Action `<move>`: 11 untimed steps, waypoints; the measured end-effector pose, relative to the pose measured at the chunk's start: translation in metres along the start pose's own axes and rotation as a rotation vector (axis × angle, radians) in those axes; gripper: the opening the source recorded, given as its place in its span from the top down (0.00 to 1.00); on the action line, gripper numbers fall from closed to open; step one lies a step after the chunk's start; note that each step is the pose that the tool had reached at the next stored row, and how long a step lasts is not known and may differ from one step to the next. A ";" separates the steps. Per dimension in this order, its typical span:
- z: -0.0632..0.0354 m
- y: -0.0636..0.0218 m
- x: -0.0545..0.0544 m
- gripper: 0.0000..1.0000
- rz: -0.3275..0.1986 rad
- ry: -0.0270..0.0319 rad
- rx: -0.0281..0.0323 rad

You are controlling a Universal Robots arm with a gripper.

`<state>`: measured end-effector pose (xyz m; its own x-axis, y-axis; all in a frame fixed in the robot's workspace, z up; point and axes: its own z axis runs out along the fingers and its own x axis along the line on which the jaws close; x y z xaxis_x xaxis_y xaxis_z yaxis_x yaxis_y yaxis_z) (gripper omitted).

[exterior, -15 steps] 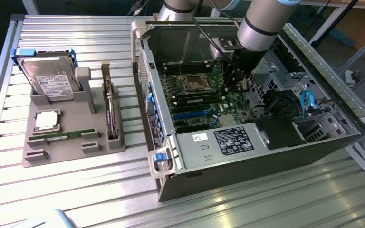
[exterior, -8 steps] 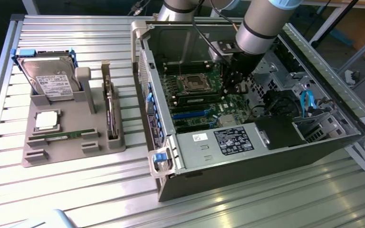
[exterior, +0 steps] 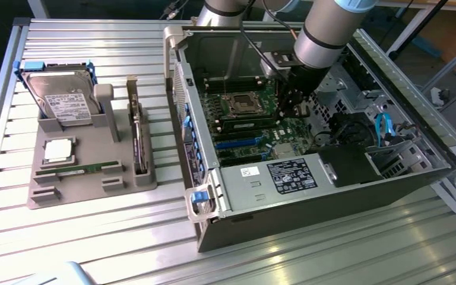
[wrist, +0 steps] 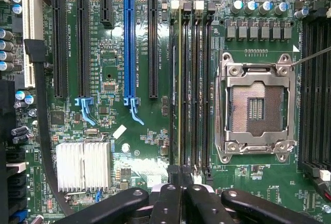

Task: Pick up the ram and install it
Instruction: 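Press down the ram until it locks into place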

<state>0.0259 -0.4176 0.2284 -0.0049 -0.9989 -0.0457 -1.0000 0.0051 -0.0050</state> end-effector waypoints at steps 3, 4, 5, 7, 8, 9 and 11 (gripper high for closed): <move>0.0002 0.0000 0.000 0.90 0.000 -0.0006 0.0002; -0.0004 0.0000 0.000 0.90 0.000 -0.0006 0.0002; -0.0025 -0.0001 0.000 0.90 0.000 -0.0024 0.0007; -0.0111 -0.0001 -0.001 0.90 0.000 -0.0007 0.0002; -0.0132 -0.0001 -0.001 0.90 0.000 -0.0004 0.0002; -0.0144 -0.0001 -0.001 0.90 0.000 -0.0006 0.0002; -0.0158 -0.0001 -0.001 0.90 0.000 -0.0008 0.0002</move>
<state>0.0259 -0.4174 0.2442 -0.0049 -0.9989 -0.0465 -1.0000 0.0051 -0.0052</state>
